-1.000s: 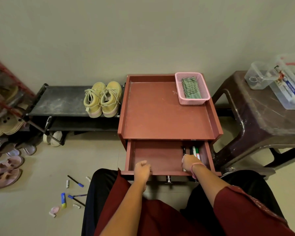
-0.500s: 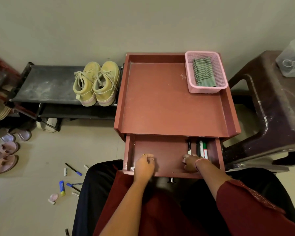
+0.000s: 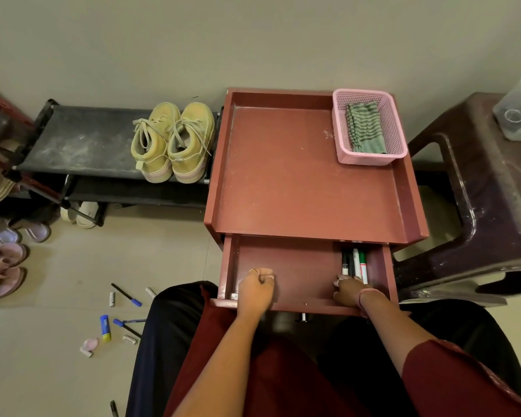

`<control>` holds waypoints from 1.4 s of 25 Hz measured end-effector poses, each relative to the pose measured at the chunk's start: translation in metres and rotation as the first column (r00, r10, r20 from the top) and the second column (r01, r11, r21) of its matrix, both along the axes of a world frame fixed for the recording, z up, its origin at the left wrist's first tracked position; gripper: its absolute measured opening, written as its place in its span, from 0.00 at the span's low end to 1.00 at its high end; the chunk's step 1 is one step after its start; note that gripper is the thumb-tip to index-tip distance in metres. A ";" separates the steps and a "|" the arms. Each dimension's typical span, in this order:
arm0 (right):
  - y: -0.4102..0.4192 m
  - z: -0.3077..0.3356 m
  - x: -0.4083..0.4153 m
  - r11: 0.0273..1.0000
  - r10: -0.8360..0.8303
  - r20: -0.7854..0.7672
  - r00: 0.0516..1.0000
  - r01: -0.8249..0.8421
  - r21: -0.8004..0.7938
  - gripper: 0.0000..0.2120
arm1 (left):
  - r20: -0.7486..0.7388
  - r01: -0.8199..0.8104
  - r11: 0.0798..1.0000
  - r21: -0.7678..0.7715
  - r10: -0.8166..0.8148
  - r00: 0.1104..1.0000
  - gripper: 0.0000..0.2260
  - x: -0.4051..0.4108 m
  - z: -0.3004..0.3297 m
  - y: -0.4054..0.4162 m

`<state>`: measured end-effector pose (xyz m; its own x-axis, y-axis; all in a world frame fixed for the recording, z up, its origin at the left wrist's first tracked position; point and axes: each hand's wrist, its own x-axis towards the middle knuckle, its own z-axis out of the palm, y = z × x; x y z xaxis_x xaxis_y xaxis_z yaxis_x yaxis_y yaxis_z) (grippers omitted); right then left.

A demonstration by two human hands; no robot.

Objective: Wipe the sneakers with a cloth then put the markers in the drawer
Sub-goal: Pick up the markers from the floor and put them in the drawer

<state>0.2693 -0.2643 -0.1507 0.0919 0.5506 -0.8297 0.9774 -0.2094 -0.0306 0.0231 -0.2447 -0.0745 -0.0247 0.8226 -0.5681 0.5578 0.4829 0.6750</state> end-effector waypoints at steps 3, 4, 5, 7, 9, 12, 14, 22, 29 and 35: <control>0.001 0.002 -0.002 1.000 -0.004 -0.018 1.000 0.004 -0.006 0.22 | 0.028 -0.019 1.000 -0.017 0.020 0.999 0.09 -0.001 0.000 -0.001; 0.001 0.006 -0.003 1.000 -0.012 -0.026 1.000 0.012 -0.012 0.22 | 0.041 -0.031 0.999 -0.020 0.031 0.999 0.09 -0.001 0.000 -0.001; 0.001 0.008 -0.003 1.000 -0.026 -0.038 0.999 0.026 -0.008 0.21 | 0.056 -0.048 0.999 -0.020 0.049 0.997 0.09 0.000 0.002 -0.001; 0.002 0.017 -0.007 0.998 -0.062 -0.063 0.996 0.064 0.019 0.19 | 0.096 -0.089 0.996 -0.031 0.091 0.991 0.08 -0.001 0.003 -0.002; 0.003 0.032 -0.012 0.994 -0.098 -0.094 0.991 0.103 0.045 0.17 | 0.134 -0.124 0.991 -0.051 0.129 0.982 0.08 -0.003 0.007 -0.004; 0.008 0.059 -0.030 0.991 -0.089 -0.151 0.984 0.103 0.089 0.10 | 0.166 -0.165 0.984 -0.065 0.174 0.971 0.07 -0.015 0.019 -0.006; 0.017 0.079 -0.049 0.983 -0.058 -0.205 0.977 0.092 0.158 0.10 | 0.207 -0.199 0.979 -0.053 0.205 0.957 0.05 -0.027 0.033 -0.004; 0.065 0.167 -0.191 0.903 0.038 -0.556 0.831 0.210 0.375 0.12 | 0.391 -0.557 0.827 0.078 0.489 0.780 0.06 -0.151 0.111 -0.001; 0.090 0.196 -0.353 0.939 0.120 -0.706 0.698 0.150 0.309 0.11 | 0.248 -0.712 0.694 0.108 0.675 0.695 0.08 -0.288 0.095 -0.023; 0.111 0.138 -0.454 0.949 0.275 -0.633 0.724 -0.098 0.300 0.14 | -0.042 -0.758 0.652 0.026 0.758 0.651 0.12 -0.385 -0.015 -0.054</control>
<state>-0.1850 -0.1538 -0.0126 -0.5542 0.6762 -0.4853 0.7068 0.0745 -0.7034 -0.3616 -0.2985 -0.0890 -0.6663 0.5092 -0.5448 0.0289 0.7477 0.6634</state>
